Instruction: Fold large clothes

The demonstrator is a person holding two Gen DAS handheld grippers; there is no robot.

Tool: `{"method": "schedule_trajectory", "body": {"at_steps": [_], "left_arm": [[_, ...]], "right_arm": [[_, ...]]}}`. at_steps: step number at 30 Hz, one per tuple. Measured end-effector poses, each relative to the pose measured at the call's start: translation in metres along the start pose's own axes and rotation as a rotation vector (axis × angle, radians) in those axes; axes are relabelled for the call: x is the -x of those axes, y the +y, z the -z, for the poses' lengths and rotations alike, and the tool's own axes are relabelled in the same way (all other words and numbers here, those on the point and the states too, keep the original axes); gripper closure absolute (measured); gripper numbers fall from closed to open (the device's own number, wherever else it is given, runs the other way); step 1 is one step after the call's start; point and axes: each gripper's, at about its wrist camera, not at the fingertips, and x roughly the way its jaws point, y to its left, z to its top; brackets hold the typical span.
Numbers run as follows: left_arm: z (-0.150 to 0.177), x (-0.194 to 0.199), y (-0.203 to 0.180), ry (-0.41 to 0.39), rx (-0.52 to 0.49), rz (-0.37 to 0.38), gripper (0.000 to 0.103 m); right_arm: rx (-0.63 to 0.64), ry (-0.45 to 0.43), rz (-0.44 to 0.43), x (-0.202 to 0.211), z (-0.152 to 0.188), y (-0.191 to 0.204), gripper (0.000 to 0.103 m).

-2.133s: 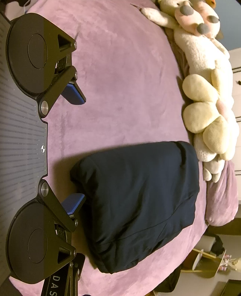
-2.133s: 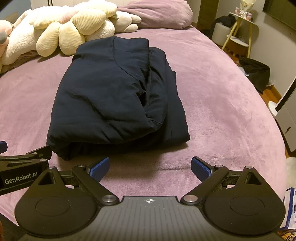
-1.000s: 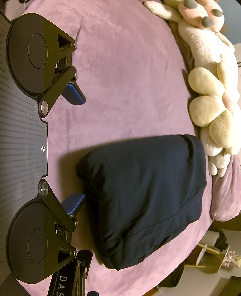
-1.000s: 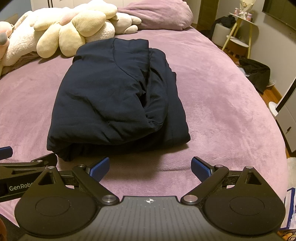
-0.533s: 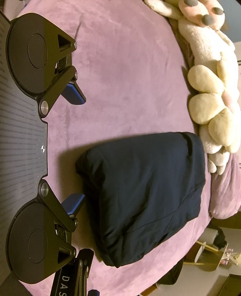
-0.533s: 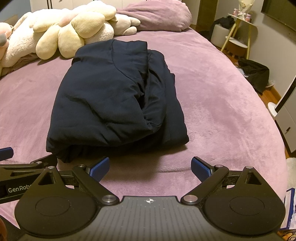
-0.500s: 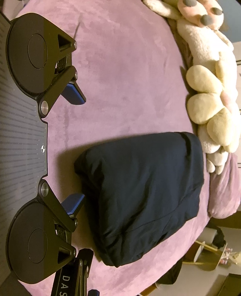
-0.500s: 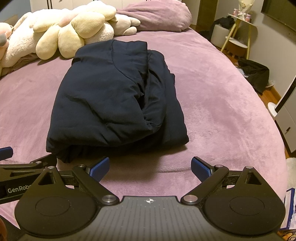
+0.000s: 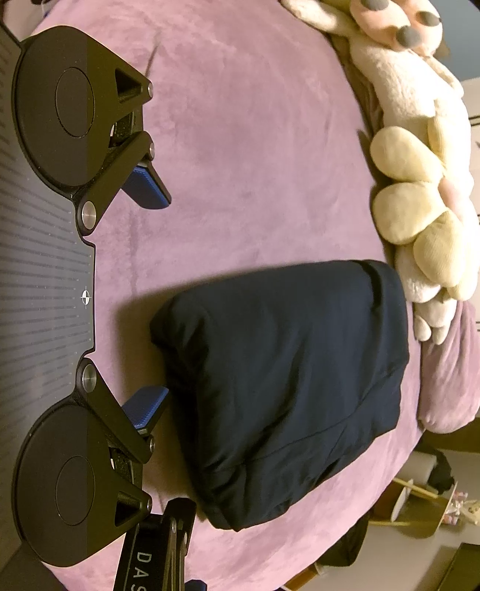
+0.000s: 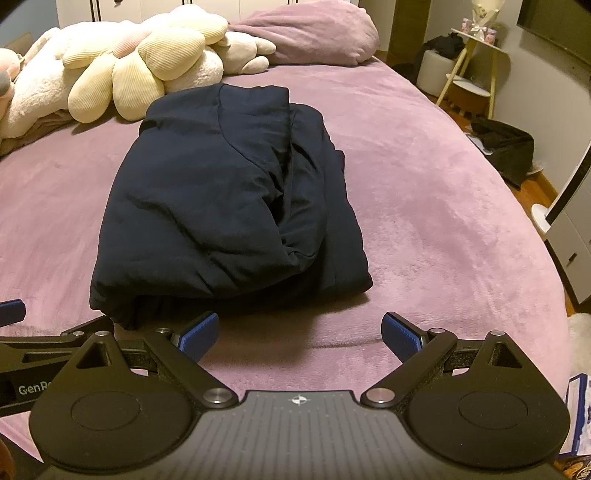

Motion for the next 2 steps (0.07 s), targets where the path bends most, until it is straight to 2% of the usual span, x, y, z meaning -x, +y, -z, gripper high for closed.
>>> {"method": "schedule_trajectory", "body": {"at_steps": [2], "left_arm": [[0.0000,-0.0001,-0.0003,-0.001,-0.002,0.000,0.000]], "right_arm": [[-0.002,0.000,0.000,-0.0002,-0.0002,0.0003,0.007]]}}
